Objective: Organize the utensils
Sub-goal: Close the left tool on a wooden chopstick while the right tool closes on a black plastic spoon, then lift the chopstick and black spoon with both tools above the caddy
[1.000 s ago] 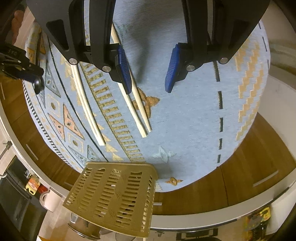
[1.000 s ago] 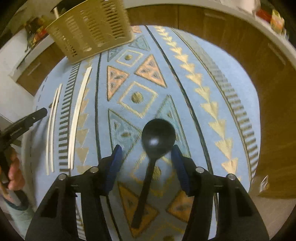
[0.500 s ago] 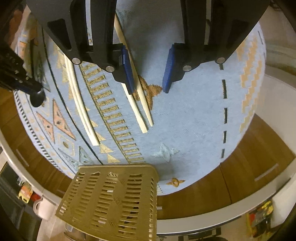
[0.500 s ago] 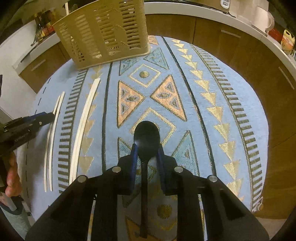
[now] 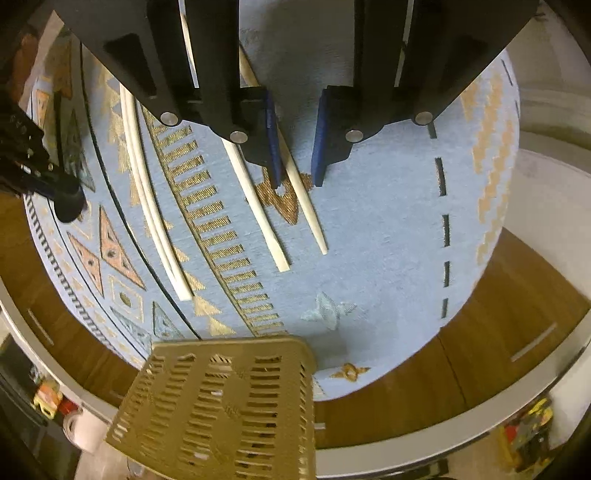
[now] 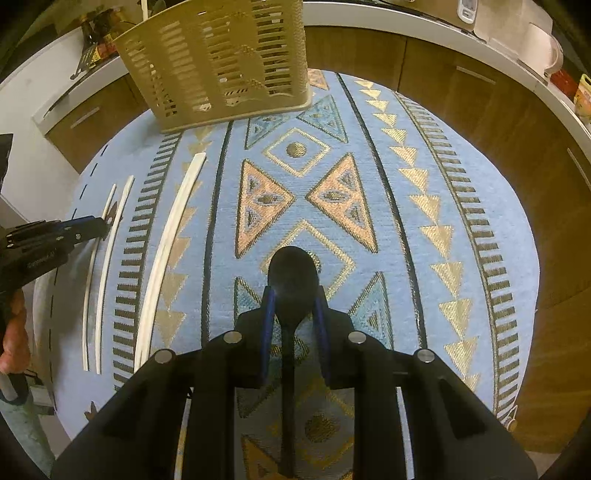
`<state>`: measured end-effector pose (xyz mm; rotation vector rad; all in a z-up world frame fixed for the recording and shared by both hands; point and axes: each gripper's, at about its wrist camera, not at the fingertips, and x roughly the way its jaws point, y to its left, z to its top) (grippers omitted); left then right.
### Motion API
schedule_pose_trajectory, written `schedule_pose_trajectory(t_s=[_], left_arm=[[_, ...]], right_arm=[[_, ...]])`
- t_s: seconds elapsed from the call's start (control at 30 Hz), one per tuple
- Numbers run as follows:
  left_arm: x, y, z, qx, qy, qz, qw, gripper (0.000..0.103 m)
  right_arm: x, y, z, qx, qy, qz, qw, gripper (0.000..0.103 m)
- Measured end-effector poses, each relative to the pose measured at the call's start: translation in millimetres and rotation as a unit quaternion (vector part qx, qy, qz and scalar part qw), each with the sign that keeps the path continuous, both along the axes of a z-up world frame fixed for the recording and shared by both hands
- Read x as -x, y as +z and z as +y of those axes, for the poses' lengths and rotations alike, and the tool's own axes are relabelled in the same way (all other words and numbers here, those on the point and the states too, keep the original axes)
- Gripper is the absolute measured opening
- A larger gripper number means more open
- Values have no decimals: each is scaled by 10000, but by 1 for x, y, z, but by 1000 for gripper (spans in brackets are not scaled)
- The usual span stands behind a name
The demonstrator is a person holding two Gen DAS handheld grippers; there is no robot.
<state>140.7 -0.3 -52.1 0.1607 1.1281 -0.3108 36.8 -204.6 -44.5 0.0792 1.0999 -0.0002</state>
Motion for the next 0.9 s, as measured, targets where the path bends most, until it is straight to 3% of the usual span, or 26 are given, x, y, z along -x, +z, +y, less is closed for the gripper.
schedule_pose_trajectory(t_s=[0.13, 0.23, 0.27, 0.4, 0.43, 0.47, 0.5, 0.6, 0.9], left_arm=[[-6, 0, -11, -206, -227, 187, 9994, 26], [-9, -1, -21, -471, -395, 263, 9978, 26], [-10, 0, -24, -516, -458, 291, 9972, 23], [-15, 1, -28, -592, -534, 356, 9962, 7], [-15, 1, -28, -582, -511, 341, 9964, 7], [-15, 1, -27, -555, -488, 307, 9968, 4], [-14, 2, -26, -495, -452, 244, 9975, 3], [-7, 4, -20, -9, -423, 122, 9990, 3], [9, 34, -3, 626, -134, -491, 9967, 3]], right_arm=[[-5, 0, 2, 27, -25, 102, 9999, 19], [-10, 1, 5, 59, 12, 197, 9998, 28], [-11, 2, 7, 42, 39, 216, 9998, 32], [-15, 2, 12, 232, 72, 182, 9995, 31], [-14, 2, 12, 259, 70, 140, 9995, 21], [-14, 2, 12, 260, 104, 115, 9995, 9], [-13, 3, 12, 224, 140, 86, 9996, 6], [-7, 5, 5, -292, 243, -44, 9993, 5], [5, 21, -5, -594, 185, -517, 9967, 5]])
